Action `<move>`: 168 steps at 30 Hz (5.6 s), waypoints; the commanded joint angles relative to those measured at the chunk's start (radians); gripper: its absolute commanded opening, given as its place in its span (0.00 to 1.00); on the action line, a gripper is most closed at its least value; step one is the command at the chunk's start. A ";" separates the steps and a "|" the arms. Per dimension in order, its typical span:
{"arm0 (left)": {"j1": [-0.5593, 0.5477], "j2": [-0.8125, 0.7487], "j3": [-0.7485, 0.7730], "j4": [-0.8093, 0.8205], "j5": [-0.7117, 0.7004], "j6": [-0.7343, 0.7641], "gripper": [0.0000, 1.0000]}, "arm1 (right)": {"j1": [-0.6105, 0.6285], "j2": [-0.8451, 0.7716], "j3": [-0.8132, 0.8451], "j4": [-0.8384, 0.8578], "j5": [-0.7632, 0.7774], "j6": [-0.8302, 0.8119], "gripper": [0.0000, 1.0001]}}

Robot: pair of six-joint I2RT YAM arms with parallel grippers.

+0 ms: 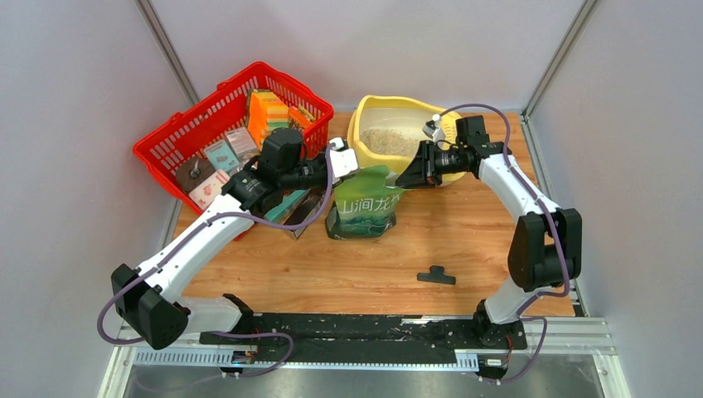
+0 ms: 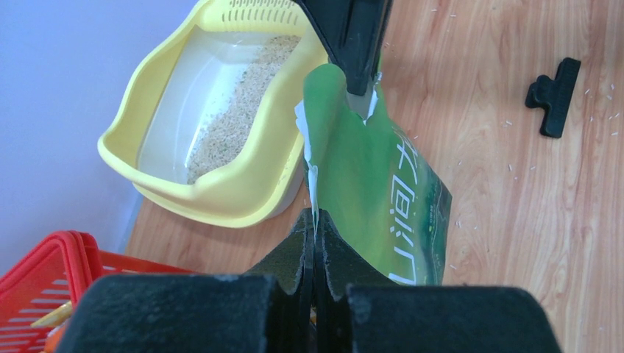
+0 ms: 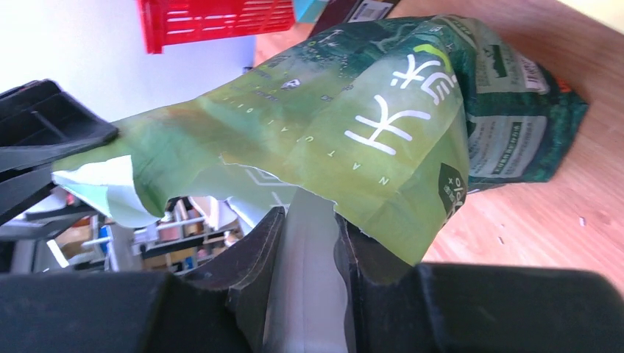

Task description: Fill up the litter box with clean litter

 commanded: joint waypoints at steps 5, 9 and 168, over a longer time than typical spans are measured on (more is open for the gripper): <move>0.011 -0.054 0.039 -0.009 0.035 0.082 0.00 | -0.102 0.020 0.027 0.015 -0.159 0.035 0.00; 0.011 -0.080 0.048 0.007 0.032 0.130 0.00 | -0.136 -0.044 -0.004 0.006 -0.133 0.035 0.00; -0.011 0.500 0.662 -0.118 -0.316 -0.123 0.00 | -0.394 0.758 0.884 -0.812 -0.599 -0.635 0.00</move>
